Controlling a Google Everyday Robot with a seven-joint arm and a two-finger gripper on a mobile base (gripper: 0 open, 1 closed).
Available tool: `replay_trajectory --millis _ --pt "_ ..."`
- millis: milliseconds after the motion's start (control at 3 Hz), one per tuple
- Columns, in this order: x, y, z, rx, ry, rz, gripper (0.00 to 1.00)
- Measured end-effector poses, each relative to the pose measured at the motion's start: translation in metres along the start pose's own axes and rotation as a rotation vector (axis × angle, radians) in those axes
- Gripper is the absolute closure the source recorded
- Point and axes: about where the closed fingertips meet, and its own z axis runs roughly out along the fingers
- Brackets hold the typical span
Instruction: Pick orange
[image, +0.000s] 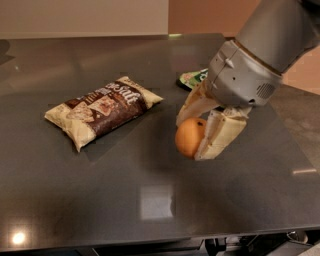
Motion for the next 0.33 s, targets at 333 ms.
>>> replay_trajectory --millis 333 --pt "-0.0006 0.0000 -0.0005 0.001 -0.001 -0.001 1.00"
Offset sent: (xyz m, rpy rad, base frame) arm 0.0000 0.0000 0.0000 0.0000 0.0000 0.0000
